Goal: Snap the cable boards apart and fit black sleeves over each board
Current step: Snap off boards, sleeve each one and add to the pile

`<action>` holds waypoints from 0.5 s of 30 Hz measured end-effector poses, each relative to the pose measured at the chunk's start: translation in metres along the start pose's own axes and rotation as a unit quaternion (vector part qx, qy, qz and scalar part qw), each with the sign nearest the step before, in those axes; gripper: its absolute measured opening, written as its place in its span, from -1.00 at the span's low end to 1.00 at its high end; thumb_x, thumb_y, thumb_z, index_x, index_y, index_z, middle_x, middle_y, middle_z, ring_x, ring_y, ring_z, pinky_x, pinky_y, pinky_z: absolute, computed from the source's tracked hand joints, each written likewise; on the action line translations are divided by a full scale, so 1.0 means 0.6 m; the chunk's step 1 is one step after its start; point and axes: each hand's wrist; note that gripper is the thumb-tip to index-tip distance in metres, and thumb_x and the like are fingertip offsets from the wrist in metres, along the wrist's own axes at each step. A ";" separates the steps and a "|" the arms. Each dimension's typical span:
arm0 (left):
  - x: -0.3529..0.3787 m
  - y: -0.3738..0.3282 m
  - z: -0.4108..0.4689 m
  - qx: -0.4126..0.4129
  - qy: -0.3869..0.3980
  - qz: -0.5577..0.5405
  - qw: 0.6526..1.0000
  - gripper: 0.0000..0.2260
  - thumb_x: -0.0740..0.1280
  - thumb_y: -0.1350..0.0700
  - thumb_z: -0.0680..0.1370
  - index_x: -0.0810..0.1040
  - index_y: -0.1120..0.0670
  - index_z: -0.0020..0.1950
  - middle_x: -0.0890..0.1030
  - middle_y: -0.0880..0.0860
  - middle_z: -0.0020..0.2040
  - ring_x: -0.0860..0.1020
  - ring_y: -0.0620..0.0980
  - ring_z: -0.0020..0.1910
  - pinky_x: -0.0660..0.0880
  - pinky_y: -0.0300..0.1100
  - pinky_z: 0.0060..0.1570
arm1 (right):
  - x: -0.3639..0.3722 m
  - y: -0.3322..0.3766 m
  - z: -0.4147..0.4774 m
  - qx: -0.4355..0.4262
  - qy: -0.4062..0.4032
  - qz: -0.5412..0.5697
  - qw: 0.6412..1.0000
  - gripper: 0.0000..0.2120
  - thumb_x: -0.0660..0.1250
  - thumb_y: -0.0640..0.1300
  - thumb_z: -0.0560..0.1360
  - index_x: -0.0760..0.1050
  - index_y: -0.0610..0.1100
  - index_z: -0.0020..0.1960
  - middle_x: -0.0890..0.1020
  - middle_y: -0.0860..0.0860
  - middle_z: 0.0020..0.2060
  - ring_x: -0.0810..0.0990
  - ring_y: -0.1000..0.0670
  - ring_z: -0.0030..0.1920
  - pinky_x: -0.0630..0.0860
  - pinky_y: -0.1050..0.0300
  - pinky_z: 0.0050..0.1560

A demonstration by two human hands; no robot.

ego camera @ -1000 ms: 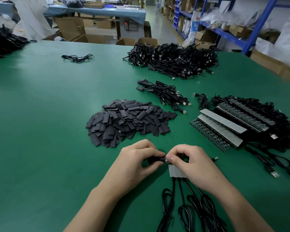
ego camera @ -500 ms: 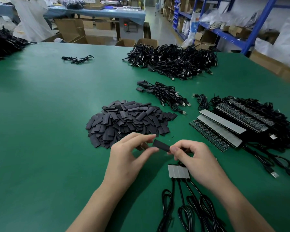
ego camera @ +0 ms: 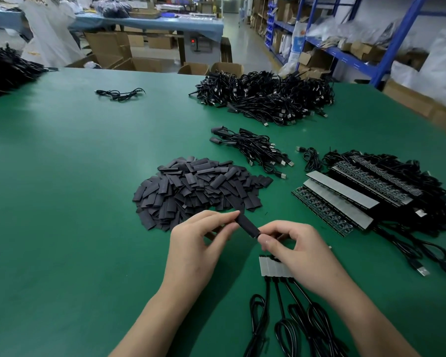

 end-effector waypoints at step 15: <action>0.002 -0.003 -0.005 0.011 0.018 0.039 0.999 -0.78 0.42 -0.05 0.56 0.75 -0.03 0.14 0.63 -0.30 -0.13 0.62 -0.20 -0.20 0.56 -0.25 -0.18 | 0.017 -0.012 -0.001 -0.002 -0.051 0.040 0.998 -0.75 0.45 -0.12 0.58 0.63 0.28 0.01 0.74 0.10 -0.24 0.72 0.15 -0.14 0.59 0.23 -0.07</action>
Point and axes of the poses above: each hand's wrist, its own z-axis towards the middle knuckle, its own x-axis out of the palm, y = z × x
